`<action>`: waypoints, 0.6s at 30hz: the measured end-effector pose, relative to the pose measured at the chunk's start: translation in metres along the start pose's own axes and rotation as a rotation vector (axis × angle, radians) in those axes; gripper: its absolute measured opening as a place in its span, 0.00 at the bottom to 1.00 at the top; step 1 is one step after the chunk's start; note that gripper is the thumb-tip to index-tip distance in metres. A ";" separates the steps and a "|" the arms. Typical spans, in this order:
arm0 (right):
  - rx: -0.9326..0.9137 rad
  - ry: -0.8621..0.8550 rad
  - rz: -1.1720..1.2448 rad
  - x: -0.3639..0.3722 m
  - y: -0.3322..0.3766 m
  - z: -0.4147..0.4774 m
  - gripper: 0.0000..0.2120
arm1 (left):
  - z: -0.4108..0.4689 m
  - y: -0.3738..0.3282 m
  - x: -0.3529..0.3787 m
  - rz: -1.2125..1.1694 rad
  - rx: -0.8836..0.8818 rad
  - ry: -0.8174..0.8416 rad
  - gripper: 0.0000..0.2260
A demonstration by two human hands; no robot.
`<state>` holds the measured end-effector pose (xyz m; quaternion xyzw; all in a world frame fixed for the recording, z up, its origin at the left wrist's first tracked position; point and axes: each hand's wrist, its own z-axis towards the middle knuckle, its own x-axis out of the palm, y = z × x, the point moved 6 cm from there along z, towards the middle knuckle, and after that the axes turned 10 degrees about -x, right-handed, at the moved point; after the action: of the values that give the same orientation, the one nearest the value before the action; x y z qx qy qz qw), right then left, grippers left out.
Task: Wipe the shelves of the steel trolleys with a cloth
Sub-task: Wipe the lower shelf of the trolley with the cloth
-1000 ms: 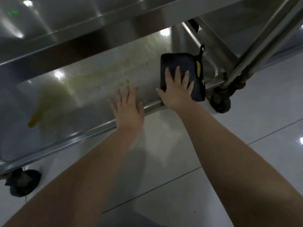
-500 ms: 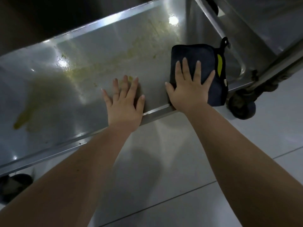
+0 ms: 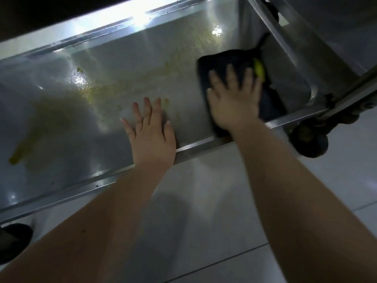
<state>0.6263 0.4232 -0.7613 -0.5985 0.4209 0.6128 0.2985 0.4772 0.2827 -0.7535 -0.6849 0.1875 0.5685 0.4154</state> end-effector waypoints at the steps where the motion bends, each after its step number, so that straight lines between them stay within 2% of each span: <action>1: -0.116 -0.018 -0.004 0.006 0.036 -0.004 0.26 | 0.000 0.001 -0.001 -0.025 -0.027 -0.008 0.26; 4: -0.377 0.013 -0.033 0.021 0.101 -0.017 0.25 | 0.000 0.005 -0.003 -0.031 -0.081 -0.031 0.27; 7: -0.444 0.014 -0.040 0.015 0.079 -0.007 0.25 | -0.001 0.006 -0.001 0.008 -0.061 -0.042 0.27; 9: -0.340 -0.015 -0.083 0.005 0.031 0.010 0.25 | 0.000 0.006 0.001 0.027 -0.058 -0.028 0.26; 13: 0.080 0.026 -0.016 -0.016 -0.078 0.027 0.25 | 0.000 0.003 0.005 0.072 -0.037 -0.024 0.25; 15: 0.159 0.065 -0.014 -0.014 -0.084 0.027 0.26 | -0.001 0.001 0.005 0.075 -0.009 -0.034 0.25; 18: 0.095 0.015 -0.006 -0.011 -0.031 0.037 0.26 | -0.002 0.003 0.004 0.031 -0.026 -0.049 0.25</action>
<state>0.6369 0.4713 -0.7583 -0.5896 0.4499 0.5865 0.3254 0.4777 0.2802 -0.7578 -0.6732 0.1806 0.5939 0.4018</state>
